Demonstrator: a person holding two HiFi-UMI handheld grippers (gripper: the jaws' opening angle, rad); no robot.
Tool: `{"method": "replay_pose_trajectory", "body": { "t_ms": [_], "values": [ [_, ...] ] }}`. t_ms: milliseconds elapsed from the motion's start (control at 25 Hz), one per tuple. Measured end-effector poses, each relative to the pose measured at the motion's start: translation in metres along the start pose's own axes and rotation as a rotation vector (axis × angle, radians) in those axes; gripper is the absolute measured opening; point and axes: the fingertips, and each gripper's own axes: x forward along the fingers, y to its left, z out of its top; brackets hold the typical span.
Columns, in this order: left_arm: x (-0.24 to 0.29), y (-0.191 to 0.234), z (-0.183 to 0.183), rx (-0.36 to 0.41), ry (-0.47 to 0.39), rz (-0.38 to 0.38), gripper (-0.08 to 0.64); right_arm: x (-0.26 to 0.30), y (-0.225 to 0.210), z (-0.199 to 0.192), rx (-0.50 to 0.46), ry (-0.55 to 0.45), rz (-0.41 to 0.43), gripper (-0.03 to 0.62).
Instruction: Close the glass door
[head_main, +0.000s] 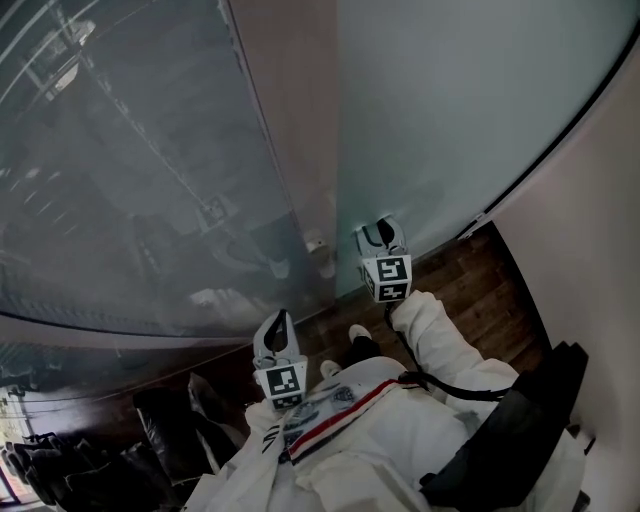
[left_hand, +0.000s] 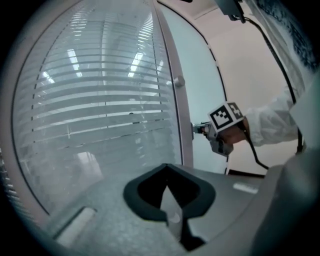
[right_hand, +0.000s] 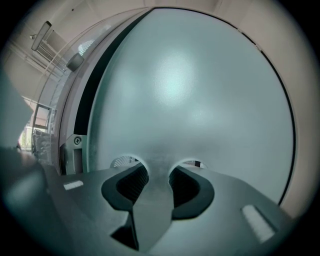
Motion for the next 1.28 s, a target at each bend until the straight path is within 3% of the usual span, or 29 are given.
{"method": "replay_pose_trajectory", "body": {
  "t_ms": [120,200,240,320,400,480,800,1120,1280],
  "values": [
    [-0.008,0.0,-0.001,0.013,-0.008,0.016,0.002,-0.011,-0.016,-0.005,0.065,0.019,-0.039,0.222],
    [-0.018,0.005,-0.006,0.007,-0.011,0.039,0.002,-0.033,-0.021,-0.011,0.105,0.042,-0.069,0.229],
    [-0.024,0.01,-0.011,0.0,-0.012,0.053,0.002,-0.047,-0.022,-0.014,0.128,0.057,-0.094,0.214],
    [-0.033,0.016,-0.024,-0.01,-0.021,0.079,0.002,-0.082,-0.028,-0.026,0.203,0.096,-0.154,0.089],
    [-0.039,0.013,-0.036,-0.021,-0.017,0.091,0.002,-0.113,-0.032,-0.043,0.325,0.146,-0.18,0.009],
    [-0.039,0.007,-0.043,-0.035,-0.002,0.091,0.002,-0.13,-0.028,-0.057,0.413,0.189,-0.159,0.008],
    [-0.06,-0.017,-0.052,-0.062,0.014,0.091,0.002,-0.147,0.016,-0.054,0.369,0.219,-0.021,0.008],
    [-0.083,-0.051,-0.043,-0.032,0.005,0.134,0.002,-0.179,0.009,-0.058,0.4,0.218,0.048,0.008],
    [-0.1,-0.097,-0.038,-0.014,0.0,0.133,0.002,-0.219,-0.007,-0.057,0.395,0.198,0.086,0.008]
  ]
}}
